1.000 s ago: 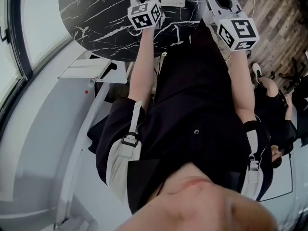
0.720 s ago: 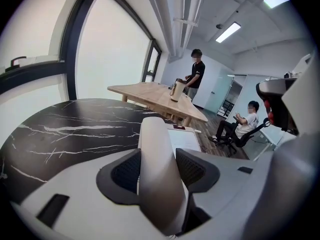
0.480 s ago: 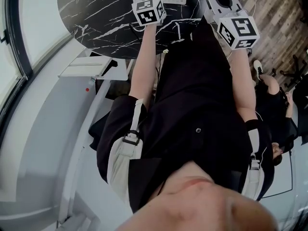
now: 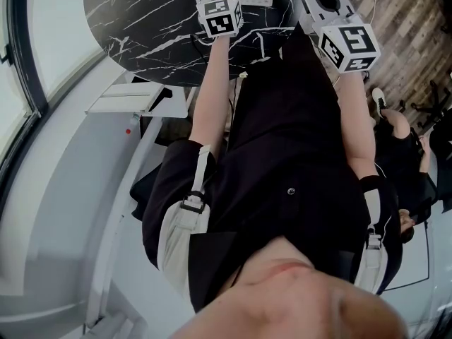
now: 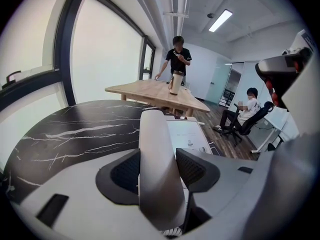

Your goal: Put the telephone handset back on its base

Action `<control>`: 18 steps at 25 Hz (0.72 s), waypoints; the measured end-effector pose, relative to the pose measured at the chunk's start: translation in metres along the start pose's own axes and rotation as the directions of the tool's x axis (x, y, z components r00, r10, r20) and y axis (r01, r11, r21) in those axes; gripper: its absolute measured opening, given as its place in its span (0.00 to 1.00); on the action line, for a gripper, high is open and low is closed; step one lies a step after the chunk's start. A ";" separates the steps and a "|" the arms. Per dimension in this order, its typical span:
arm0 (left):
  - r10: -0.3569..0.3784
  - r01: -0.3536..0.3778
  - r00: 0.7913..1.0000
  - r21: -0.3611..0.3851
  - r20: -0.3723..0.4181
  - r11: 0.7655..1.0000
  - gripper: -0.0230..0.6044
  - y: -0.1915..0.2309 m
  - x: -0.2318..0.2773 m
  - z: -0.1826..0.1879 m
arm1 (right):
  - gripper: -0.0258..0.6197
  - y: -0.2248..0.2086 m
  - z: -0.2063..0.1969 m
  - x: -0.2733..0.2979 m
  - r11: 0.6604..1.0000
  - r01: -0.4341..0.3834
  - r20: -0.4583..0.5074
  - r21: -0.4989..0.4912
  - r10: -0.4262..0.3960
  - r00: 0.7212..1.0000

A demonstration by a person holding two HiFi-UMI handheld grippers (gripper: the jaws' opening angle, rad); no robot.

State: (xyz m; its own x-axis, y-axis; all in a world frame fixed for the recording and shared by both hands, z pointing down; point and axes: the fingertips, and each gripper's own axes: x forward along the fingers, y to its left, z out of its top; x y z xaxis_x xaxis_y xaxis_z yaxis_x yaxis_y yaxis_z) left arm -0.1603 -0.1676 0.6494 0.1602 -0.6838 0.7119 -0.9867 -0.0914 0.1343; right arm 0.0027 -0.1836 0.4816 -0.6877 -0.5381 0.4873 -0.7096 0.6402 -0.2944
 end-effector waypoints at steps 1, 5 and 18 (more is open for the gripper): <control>0.003 -0.003 1.000 0.006 -0.001 1.000 0.42 0.000 0.001 -0.001 | 0.09 0.000 0.000 0.000 1.000 0.000 0.000 0.000 0.000 1.000; 0.005 -0.005 1.000 0.018 -0.013 1.000 0.42 0.000 0.003 -0.005 | 0.09 0.000 0.000 -0.001 1.000 -0.001 0.000 -0.002 0.001 1.000; 0.015 -0.015 1.000 0.037 -0.004 0.999 0.42 -0.002 -0.004 -0.002 | 0.09 0.000 -0.002 -0.011 1.000 -0.006 0.006 -0.011 0.006 1.000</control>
State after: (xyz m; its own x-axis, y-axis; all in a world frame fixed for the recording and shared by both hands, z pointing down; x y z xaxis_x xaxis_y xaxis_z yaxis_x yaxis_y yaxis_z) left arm -0.1594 -0.1631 0.6479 0.1451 -0.6823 0.7166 -0.9894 -0.1078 0.0977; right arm 0.0106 -0.1761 0.4776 -0.6926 -0.5381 0.4803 -0.7040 0.6491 -0.2881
